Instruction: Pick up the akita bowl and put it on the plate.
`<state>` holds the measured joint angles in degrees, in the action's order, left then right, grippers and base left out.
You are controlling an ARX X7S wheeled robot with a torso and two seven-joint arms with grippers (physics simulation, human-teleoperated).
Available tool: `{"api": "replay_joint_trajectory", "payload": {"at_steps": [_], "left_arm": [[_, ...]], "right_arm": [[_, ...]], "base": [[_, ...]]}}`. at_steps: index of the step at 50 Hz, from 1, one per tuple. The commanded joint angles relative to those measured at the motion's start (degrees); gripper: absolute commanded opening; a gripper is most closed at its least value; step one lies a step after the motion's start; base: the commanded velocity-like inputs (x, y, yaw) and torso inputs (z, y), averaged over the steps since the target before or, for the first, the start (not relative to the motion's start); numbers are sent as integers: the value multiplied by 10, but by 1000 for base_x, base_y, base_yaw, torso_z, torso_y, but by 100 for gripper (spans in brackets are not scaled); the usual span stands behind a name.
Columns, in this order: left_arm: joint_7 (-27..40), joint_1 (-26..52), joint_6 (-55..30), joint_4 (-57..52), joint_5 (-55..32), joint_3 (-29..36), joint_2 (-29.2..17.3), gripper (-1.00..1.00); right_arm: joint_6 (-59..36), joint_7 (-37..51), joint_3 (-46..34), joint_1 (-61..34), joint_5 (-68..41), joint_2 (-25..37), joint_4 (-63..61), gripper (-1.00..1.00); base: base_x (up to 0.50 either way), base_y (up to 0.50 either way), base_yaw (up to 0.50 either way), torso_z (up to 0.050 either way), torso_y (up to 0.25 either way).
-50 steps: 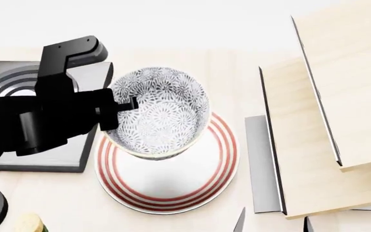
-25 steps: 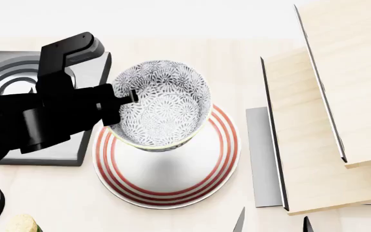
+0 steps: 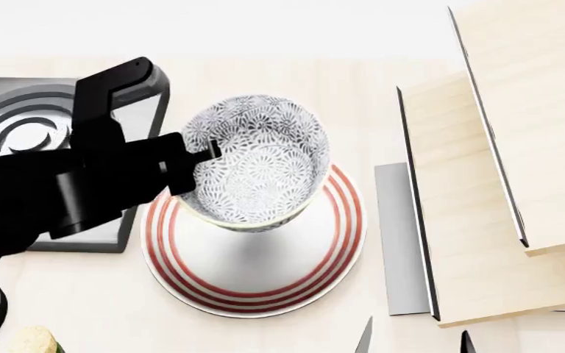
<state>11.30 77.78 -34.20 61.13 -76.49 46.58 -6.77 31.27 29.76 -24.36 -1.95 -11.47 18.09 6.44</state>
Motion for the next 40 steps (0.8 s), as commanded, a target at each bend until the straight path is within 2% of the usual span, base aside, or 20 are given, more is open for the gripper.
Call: {"api": "replay_joint_trajectory", "payload": {"at_steps": [1,15,31,40], "left_arm": [[-39,14,22,66,4,-5,34,-100],[-40,6,26,55,3,-1,41,-100],[-68,17,53,121,7,13,66,-100],[-62,15,60,122,1,31,57,-100]], "right_arm": [[0,0,-1,-1,-3,1,0,100],[-6,2,-3,-2,-1,3,-6,100],[0,1,-5,-1,-4,4,-2,100],[1,1,-4,-1,-6,5,-2,100]], "base": [[0,0,0,0,0],[0,0,0,0,0],[0,0,0,0,0],[0,0,0,0,0]]}}
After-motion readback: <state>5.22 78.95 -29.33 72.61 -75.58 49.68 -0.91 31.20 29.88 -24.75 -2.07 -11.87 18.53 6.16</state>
